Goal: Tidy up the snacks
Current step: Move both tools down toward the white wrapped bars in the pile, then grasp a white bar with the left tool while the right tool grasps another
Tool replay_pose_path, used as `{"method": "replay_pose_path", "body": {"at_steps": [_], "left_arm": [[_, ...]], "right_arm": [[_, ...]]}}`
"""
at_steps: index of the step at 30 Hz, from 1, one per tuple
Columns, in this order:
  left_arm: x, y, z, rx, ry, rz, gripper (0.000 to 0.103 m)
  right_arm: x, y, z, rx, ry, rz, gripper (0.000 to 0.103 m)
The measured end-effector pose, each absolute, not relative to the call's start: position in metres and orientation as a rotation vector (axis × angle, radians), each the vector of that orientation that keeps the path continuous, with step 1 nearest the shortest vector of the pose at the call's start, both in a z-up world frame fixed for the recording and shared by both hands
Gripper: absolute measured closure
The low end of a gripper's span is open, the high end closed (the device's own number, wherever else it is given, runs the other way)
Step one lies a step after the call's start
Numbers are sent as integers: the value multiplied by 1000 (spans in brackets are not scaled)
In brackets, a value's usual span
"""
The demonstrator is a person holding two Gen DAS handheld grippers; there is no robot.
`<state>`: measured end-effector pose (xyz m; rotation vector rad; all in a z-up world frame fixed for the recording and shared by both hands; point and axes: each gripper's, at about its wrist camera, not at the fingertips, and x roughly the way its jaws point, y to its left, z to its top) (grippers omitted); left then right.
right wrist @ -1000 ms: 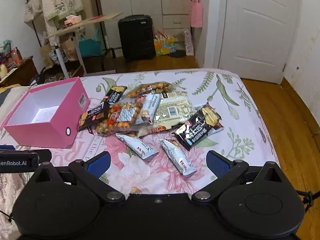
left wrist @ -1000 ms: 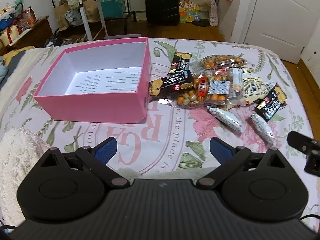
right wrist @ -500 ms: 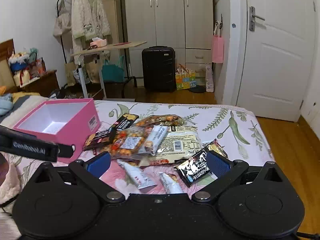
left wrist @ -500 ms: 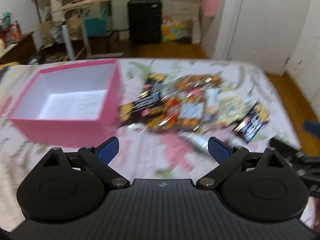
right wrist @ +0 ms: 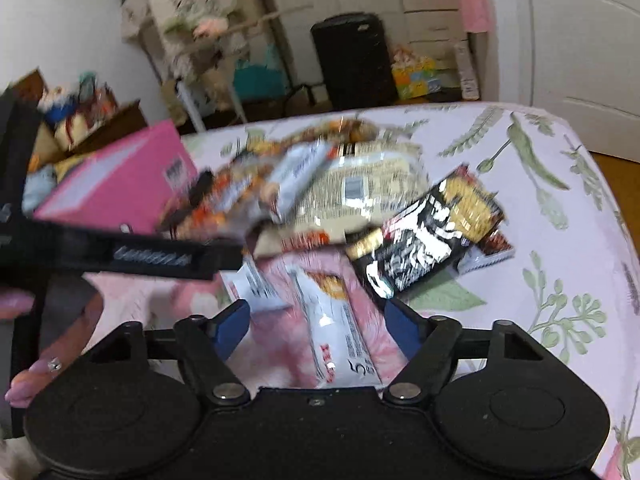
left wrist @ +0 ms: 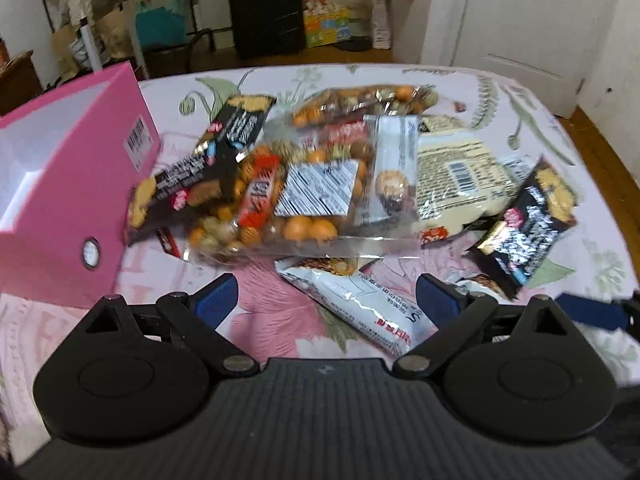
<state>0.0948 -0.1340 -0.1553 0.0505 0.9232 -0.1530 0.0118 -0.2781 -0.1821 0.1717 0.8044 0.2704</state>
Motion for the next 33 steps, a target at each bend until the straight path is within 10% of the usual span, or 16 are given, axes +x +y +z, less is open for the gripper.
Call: {"method": "replay_pose_path", "body": {"at_steps": [5, 8, 19, 33], "left_arm": [[109, -139, -178, 4, 986, -67, 7], [112, -137, -185, -26, 1018, -53, 11], [91, -103, -171, -157, 958, -152, 74], [89, -58, -157, -234, 1083, -308, 81]], "right_arm": [[18, -277, -199, 147, 819, 279, 27], [22, -279, -206, 177, 829, 259, 47], [8, -265, -200, 211, 795, 191, 69], [3, -236, -183, 326, 856, 184, 69]]}}
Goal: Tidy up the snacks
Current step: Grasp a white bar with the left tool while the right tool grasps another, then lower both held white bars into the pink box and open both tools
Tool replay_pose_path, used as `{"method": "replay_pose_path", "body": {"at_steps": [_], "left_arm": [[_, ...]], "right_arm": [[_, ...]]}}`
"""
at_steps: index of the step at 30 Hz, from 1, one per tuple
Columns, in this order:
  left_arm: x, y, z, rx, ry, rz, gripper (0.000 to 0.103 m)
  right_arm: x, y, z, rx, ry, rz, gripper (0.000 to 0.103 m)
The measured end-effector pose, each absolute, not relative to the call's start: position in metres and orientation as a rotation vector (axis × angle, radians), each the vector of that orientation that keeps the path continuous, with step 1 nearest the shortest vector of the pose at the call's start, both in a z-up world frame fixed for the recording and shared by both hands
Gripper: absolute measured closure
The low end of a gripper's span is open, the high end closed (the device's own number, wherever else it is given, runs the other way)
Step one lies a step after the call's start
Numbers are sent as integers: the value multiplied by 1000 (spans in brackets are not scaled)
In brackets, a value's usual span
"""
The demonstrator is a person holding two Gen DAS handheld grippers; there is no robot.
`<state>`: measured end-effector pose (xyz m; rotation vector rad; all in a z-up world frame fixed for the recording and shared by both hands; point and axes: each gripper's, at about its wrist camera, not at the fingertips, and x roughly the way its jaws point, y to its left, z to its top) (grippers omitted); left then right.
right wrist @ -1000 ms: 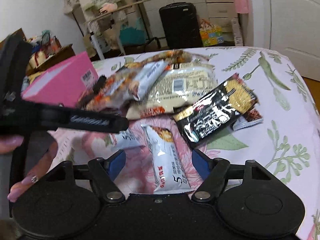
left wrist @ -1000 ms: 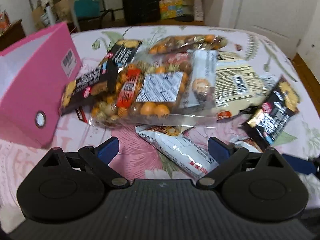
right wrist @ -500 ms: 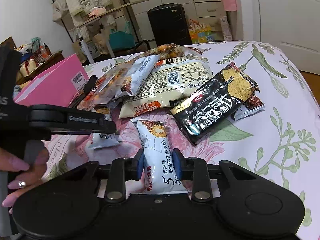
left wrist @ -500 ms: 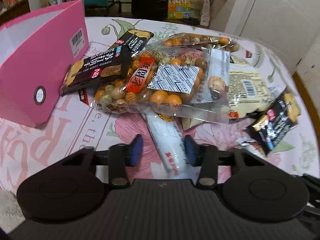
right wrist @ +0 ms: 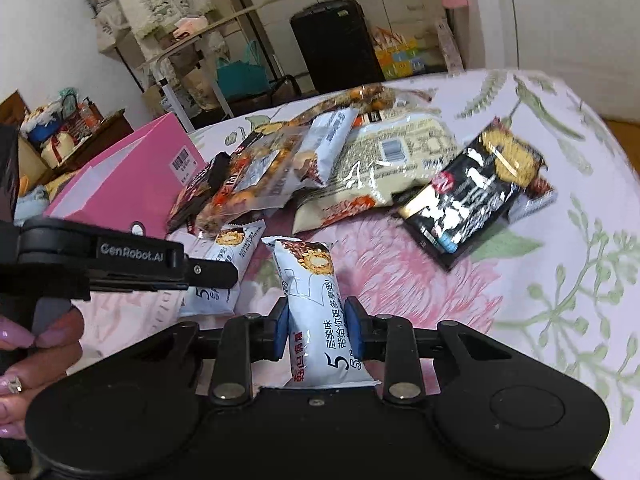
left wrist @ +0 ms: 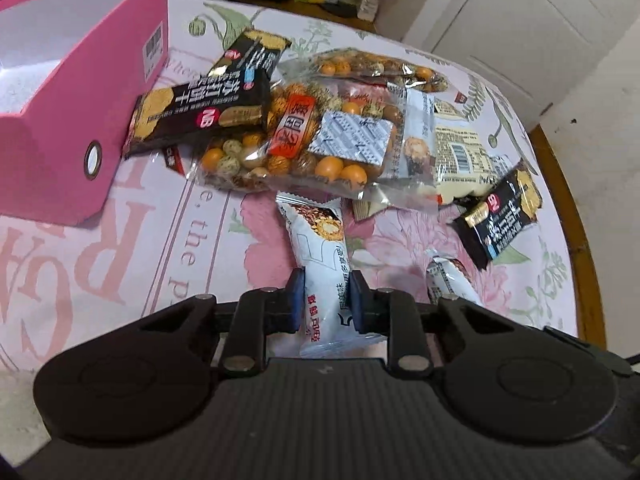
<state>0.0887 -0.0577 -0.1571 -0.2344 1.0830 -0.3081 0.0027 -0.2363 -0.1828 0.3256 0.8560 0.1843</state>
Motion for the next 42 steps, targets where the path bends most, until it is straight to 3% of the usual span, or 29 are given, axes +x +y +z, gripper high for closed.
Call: {"method": "replay_pose_path", "body": {"at_steps": [17, 32, 42], "left_arm": [[80, -6, -124, -189, 1180, -356, 81], [57, 88, -48, -209, 1003, -327, 81], [112, 152, -25, -292, 885, -229, 81]], "right_arm": [[0, -189, -145, 368, 896, 317, 69], [26, -103, -78, 232, 797, 535, 69], [113, -42, -58, 119, 735, 610, 69]]}}
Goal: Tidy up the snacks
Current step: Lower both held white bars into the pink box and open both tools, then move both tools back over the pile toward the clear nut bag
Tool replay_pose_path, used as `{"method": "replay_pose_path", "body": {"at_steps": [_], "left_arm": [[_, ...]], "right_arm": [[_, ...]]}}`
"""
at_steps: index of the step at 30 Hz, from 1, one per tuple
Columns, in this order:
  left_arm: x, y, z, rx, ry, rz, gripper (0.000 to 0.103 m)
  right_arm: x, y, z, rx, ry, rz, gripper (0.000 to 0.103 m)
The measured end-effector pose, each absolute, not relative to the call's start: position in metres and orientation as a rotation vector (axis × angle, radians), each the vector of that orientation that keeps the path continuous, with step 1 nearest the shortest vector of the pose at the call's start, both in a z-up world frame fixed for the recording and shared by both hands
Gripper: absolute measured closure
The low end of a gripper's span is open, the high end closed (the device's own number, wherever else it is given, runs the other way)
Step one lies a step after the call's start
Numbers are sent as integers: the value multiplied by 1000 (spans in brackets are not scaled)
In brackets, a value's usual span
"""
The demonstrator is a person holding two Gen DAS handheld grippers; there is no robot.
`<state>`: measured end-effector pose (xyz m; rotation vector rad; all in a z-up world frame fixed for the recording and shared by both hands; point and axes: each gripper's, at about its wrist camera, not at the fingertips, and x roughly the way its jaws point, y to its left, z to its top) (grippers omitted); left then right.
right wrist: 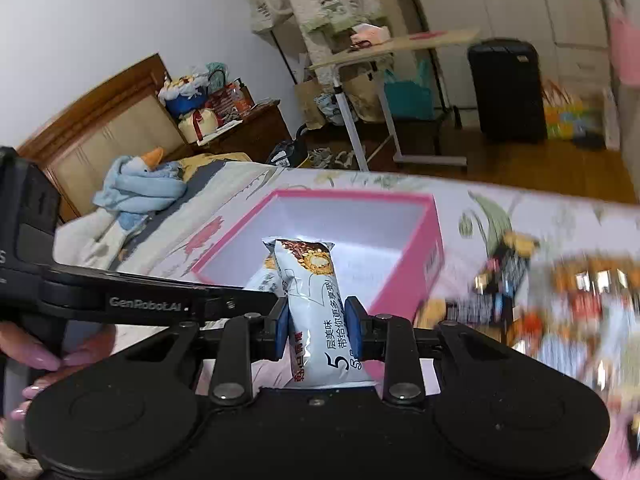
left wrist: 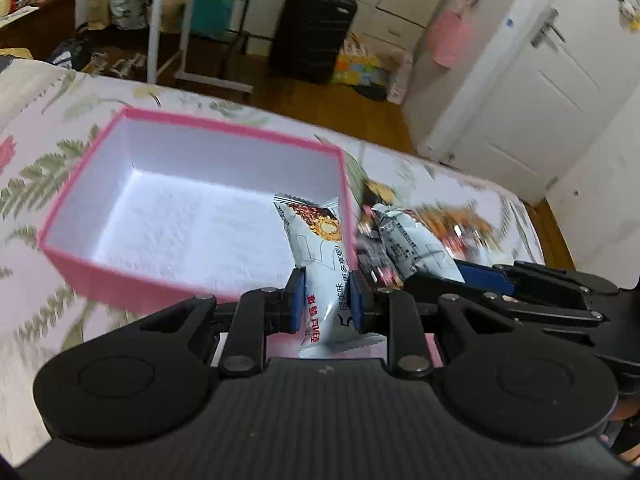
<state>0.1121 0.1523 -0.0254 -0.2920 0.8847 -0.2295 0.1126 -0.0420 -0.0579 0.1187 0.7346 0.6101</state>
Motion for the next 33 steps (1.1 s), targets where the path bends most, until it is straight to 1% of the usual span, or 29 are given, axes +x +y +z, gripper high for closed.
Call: {"method": "replay_pose_path", "body": {"at_steps": [5, 10, 16, 20, 23, 24, 25, 27, 28, 33], "left_arm": [[168, 173, -40, -348, 888, -152, 81], [222, 190, -76, -452, 934, -93, 81], [253, 200, -132, -610, 1081, -77, 81], [261, 193, -148, -604, 1095, -62, 80], [264, 191, -157, -631, 1135, -47, 77], [264, 190, -157, -617, 1147, -45, 73], [264, 190, -156, -598, 1149, -48, 68], [257, 190, -150, -569, 1122, -55, 65], [250, 191, -143, -560, 1087, -70, 61], [221, 192, -105, -492, 981, -147, 59]], "right_arm": [[180, -3, -64, -50, 758, 617, 69], [231, 45, -93, -296, 805, 611, 70], [256, 79, -126, -498, 848, 601, 70], [260, 88, -139, -591, 873, 582, 70], [260, 84, -141, -587, 899, 582, 69], [259, 82, -140, -577, 901, 584, 66], [255, 77, -137, -554, 893, 579, 63], [246, 65, -128, -488, 867, 577, 52], [239, 56, -121, -433, 855, 582, 51], [186, 4, -84, -193, 746, 592, 50]]}}
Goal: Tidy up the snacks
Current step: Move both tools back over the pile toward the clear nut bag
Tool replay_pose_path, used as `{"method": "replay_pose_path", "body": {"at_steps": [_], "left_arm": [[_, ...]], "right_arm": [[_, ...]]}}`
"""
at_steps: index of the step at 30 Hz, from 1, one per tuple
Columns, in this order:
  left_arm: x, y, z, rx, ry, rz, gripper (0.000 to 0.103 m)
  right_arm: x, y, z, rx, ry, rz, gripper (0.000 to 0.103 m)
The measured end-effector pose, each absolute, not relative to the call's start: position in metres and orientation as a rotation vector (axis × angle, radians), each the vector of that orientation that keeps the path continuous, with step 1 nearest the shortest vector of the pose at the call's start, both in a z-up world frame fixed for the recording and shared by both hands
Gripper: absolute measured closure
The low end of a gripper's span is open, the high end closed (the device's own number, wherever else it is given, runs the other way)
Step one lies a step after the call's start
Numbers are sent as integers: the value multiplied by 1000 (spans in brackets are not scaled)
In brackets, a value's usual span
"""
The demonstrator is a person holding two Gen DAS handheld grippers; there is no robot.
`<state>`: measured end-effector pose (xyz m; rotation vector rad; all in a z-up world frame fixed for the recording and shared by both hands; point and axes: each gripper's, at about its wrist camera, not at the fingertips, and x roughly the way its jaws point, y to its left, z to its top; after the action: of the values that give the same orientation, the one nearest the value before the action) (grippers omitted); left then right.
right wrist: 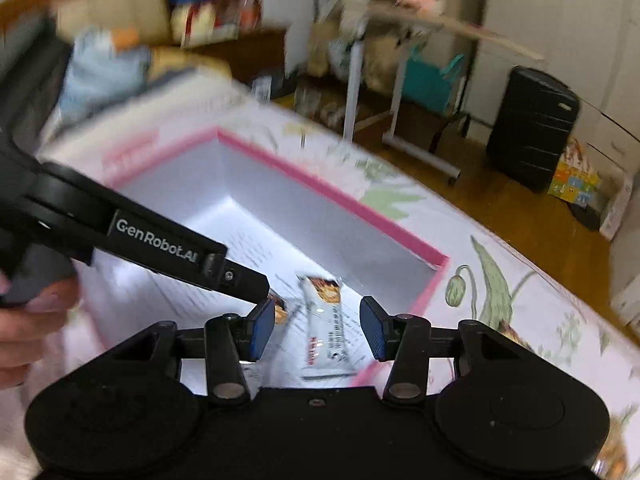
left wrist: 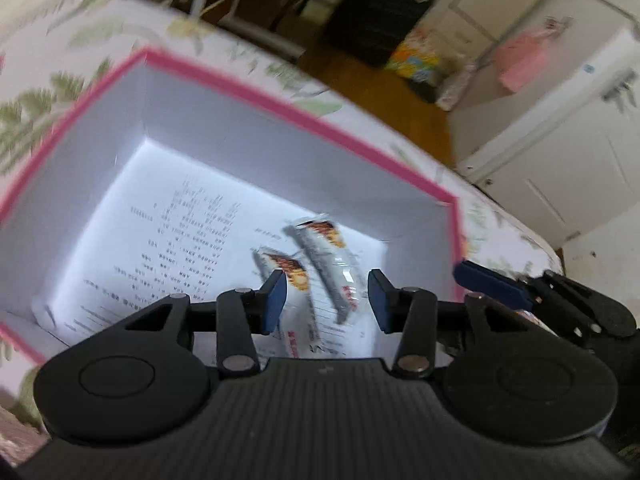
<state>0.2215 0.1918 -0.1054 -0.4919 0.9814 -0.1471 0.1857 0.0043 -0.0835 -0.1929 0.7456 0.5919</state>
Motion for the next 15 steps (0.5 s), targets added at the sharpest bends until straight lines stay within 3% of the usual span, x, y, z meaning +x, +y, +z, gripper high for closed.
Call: {"method": "replay_pose_path", "body": {"at_steps": [7, 15], "left_arm": [[170, 162, -65, -378, 890, -247, 59], [122, 107, -46, -316, 835, -381, 59]], "right_arm": [[115, -70, -62, -12, 660, 458, 50], [57, -132, -89, 104, 685, 269, 50]]}}
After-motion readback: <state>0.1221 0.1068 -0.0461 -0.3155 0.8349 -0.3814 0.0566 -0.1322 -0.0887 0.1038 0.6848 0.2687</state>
